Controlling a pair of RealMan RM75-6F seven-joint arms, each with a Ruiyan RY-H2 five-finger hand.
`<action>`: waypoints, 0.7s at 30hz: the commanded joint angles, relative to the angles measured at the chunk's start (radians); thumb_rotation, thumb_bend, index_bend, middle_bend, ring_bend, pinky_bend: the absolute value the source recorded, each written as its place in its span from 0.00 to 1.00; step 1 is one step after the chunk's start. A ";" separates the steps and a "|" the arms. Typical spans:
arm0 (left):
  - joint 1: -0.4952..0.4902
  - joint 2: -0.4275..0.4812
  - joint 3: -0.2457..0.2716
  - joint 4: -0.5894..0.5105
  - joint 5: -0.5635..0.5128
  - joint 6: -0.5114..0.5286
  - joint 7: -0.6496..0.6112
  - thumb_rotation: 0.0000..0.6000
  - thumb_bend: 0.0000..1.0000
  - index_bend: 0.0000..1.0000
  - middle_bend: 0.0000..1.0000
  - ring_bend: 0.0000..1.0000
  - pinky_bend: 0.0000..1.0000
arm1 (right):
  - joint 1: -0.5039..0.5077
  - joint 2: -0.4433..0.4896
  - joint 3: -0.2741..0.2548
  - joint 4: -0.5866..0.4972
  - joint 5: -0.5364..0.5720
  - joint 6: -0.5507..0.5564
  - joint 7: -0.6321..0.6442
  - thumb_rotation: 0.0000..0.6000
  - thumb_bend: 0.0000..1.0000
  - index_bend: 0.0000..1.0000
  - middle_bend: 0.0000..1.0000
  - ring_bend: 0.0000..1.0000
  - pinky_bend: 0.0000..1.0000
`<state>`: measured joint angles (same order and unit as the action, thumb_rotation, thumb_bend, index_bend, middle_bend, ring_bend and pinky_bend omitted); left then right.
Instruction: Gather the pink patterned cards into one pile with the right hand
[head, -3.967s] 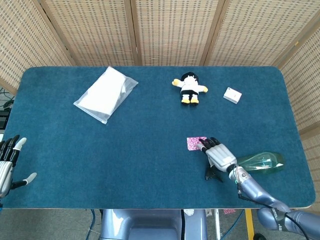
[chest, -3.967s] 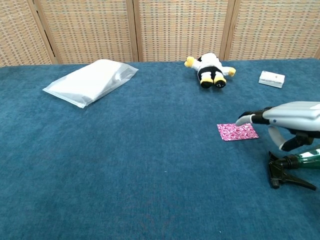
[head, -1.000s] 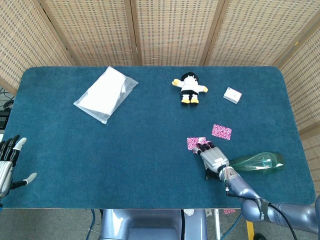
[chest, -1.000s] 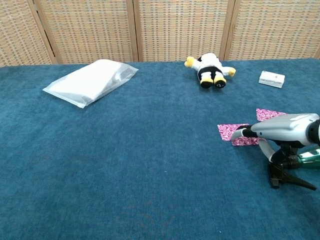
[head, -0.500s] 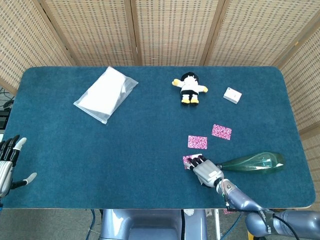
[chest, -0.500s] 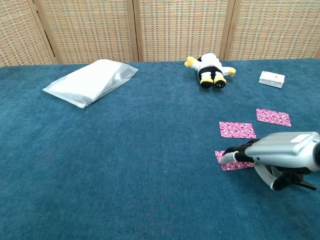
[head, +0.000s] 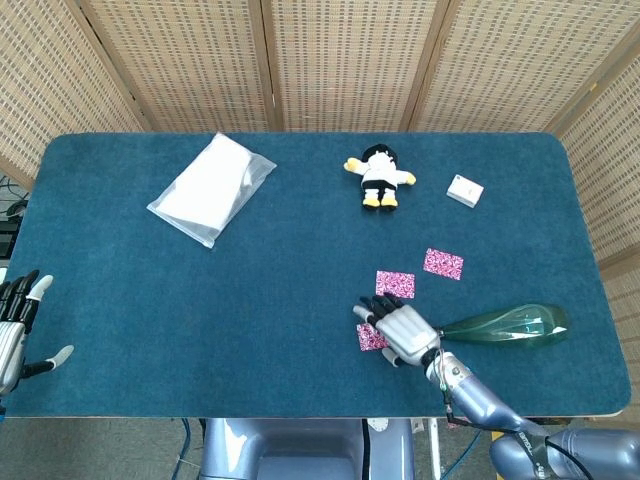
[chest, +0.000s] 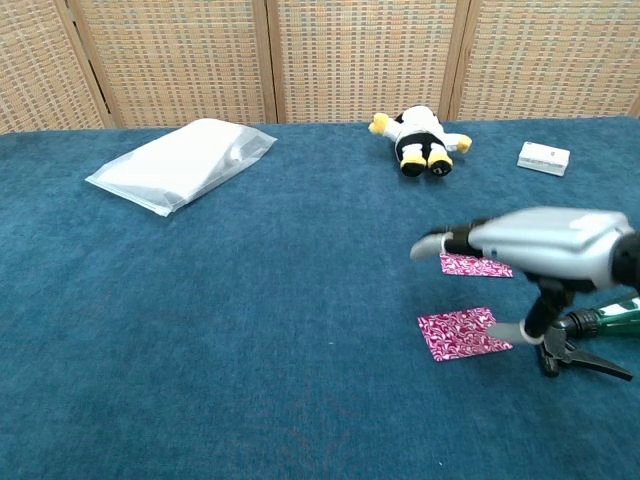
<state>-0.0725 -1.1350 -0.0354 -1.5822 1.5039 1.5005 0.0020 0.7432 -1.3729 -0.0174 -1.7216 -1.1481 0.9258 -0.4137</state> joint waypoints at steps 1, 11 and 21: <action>0.000 0.000 0.000 0.000 0.000 0.000 0.000 1.00 0.00 0.00 0.00 0.00 0.00 | -0.035 -0.067 0.063 0.112 -0.002 0.078 0.035 1.00 0.26 0.14 0.00 0.00 0.00; -0.001 0.001 0.000 0.000 0.000 -0.001 -0.004 1.00 0.00 0.00 0.00 0.00 0.00 | -0.010 -0.127 0.138 0.207 0.207 0.034 -0.040 1.00 0.26 0.26 0.00 0.00 0.00; -0.001 0.002 0.000 -0.002 -0.001 -0.003 -0.004 1.00 0.00 0.00 0.00 0.00 0.00 | 0.044 -0.158 0.189 0.249 0.390 -0.010 -0.113 1.00 0.26 0.27 0.00 0.00 0.00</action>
<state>-0.0737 -1.1330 -0.0352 -1.5838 1.5026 1.4972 -0.0020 0.7710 -1.5218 0.1566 -1.4826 -0.7904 0.9231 -0.5065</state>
